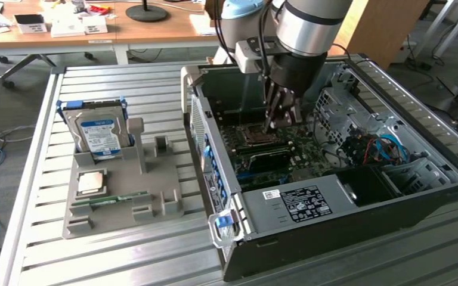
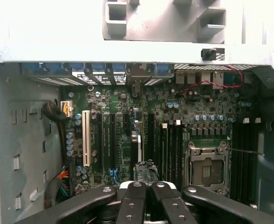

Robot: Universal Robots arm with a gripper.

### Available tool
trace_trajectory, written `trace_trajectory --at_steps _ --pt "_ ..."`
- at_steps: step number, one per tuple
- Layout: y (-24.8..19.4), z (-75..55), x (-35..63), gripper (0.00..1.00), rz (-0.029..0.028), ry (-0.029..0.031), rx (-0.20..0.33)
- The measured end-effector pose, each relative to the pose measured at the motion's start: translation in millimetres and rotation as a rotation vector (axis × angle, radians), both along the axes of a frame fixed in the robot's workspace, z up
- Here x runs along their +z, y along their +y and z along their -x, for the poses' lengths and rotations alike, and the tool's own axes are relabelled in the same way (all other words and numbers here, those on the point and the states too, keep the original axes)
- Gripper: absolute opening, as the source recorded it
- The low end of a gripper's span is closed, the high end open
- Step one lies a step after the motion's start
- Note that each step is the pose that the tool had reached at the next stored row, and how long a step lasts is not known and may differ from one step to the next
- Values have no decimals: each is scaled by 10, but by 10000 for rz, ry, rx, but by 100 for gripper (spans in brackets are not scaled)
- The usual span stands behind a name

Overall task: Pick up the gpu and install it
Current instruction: 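Press down on the gpu until it lock into place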

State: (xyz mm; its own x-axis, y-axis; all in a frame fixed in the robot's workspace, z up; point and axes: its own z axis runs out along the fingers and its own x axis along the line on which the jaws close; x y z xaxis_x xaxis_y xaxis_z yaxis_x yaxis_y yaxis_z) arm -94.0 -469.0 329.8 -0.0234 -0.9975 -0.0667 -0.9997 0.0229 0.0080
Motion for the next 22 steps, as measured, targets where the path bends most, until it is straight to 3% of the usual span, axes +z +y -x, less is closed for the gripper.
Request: trace_trajectory --at_steps 22 --pt "0 0 -122 11 2 1 0"
